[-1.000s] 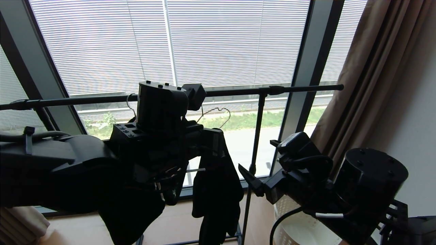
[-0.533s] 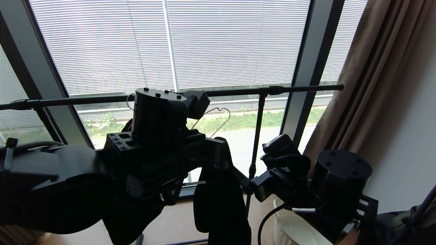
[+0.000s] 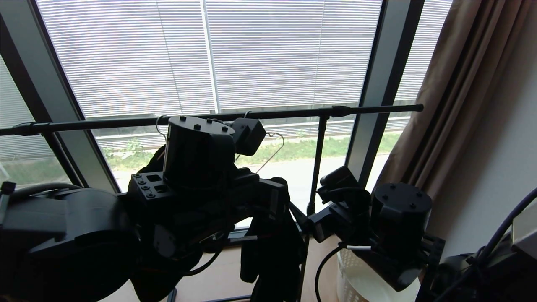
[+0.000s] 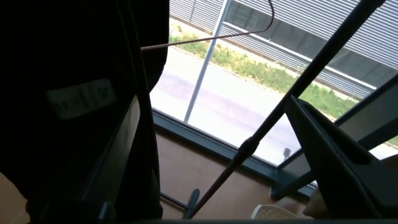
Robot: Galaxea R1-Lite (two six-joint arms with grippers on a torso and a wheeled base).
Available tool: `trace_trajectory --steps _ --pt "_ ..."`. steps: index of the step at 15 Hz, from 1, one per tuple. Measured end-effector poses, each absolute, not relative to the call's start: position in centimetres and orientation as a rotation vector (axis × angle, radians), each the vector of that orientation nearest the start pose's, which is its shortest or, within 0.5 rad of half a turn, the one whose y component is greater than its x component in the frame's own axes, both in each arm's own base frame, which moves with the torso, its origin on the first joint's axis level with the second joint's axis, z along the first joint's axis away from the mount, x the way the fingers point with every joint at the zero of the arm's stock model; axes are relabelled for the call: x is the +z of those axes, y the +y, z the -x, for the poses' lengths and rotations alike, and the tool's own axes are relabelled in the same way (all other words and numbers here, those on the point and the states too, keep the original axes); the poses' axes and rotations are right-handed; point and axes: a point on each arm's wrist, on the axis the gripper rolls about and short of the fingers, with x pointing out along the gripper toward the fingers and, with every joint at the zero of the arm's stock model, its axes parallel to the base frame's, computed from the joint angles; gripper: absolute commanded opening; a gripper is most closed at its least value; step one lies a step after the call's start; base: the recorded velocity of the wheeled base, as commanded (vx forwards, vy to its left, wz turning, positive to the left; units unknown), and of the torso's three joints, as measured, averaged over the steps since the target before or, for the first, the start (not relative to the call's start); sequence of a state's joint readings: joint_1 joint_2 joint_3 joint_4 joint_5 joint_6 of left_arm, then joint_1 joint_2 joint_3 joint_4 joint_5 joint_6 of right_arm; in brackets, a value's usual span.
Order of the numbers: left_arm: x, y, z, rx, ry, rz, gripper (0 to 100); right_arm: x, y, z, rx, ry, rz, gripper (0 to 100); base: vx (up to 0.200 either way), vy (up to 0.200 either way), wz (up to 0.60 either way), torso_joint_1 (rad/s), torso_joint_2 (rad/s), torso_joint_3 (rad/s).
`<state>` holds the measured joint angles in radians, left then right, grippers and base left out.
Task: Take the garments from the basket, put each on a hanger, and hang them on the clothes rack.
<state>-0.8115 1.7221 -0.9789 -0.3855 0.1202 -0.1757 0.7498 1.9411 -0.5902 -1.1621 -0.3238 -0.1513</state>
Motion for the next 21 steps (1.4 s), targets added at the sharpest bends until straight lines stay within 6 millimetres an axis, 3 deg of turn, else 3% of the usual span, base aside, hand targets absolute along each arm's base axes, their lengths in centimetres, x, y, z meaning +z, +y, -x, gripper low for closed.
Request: trace_trajectory --steps 6,8,10,13,17,21 --pt "19.9 -21.9 -22.9 -0.612 0.381 0.014 0 12.5 19.5 -24.7 0.381 0.087 0.214 100 0.0 0.0 0.0 0.0 0.0 0.0" --pt "20.0 -21.7 -23.2 -0.6 0.373 0.019 0 13.6 19.1 -23.7 0.401 0.059 0.199 100 0.0 0.0 0.0 0.0 0.0 0.0" --pt "19.9 -21.7 -23.5 -0.597 0.368 0.021 0 14.5 20.0 -21.2 0.504 0.032 0.19 100 0.0 0.0 0.0 0.0 0.0 0.0" --pt "19.7 -21.9 -23.4 -0.603 0.371 0.016 0 14.1 21.3 -19.2 0.589 0.038 0.2 100 0.0 0.0 0.0 0.0 0.0 0.0" --pt "19.6 -22.3 -23.1 -0.618 0.375 0.011 0 13.0 22.0 -19.6 0.593 0.07 0.22 100 0.0 0.0 0.0 0.0 0.0 0.0" --pt "19.7 -22.4 -22.9 -0.625 0.372 0.012 0 11.4 21.0 -22.7 0.505 0.109 0.23 100 0.0 0.0 0.0 0.0 0.0 0.0"
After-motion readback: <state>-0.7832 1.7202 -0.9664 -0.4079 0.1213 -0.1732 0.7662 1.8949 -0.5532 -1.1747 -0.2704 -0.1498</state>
